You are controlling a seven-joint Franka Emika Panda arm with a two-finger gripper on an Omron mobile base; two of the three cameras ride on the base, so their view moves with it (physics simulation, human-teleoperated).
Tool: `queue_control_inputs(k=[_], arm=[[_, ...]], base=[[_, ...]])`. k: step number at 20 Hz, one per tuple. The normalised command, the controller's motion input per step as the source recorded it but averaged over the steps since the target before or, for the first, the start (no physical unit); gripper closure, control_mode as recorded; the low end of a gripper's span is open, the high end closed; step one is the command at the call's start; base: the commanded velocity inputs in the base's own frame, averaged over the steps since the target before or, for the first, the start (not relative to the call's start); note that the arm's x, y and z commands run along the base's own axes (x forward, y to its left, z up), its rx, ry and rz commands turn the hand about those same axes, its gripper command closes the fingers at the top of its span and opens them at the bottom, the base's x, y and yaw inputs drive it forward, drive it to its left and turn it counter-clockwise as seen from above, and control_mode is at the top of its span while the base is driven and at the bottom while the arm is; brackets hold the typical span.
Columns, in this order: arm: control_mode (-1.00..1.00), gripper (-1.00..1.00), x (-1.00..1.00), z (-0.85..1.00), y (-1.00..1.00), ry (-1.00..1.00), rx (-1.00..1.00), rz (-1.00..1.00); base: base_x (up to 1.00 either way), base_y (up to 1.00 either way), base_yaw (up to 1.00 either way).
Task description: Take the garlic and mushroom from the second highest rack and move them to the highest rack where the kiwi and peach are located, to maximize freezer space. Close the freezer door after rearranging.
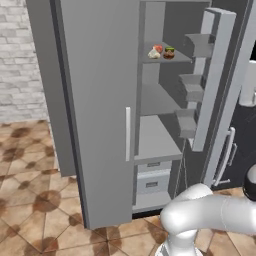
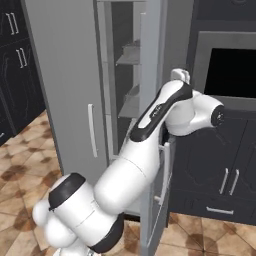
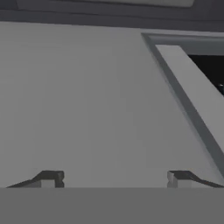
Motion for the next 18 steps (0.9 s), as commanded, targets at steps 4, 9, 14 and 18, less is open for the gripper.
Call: queue_control_inputs(k=[4, 9, 14, 18], arm=[[-1.00, -1.00, 0.95, 0.00, 0.84, 0.02, 0.00, 0.00], [-1.00, -1.00, 1.00, 0.00, 0.78, 0.03, 0.00, 0.00], [-1.00, -1.00, 0.98, 0.00, 0.66, 0.02, 0.00, 0.00], [-1.00, -1.00, 0.84, 0.00, 0.56, 0.02, 0.00, 0.00]], base=[[0.00, 0.00, 0.00], [0.00, 0.00, 0.00], [0.00, 0.00, 0.00], [0.00, 0.00, 0.00]])
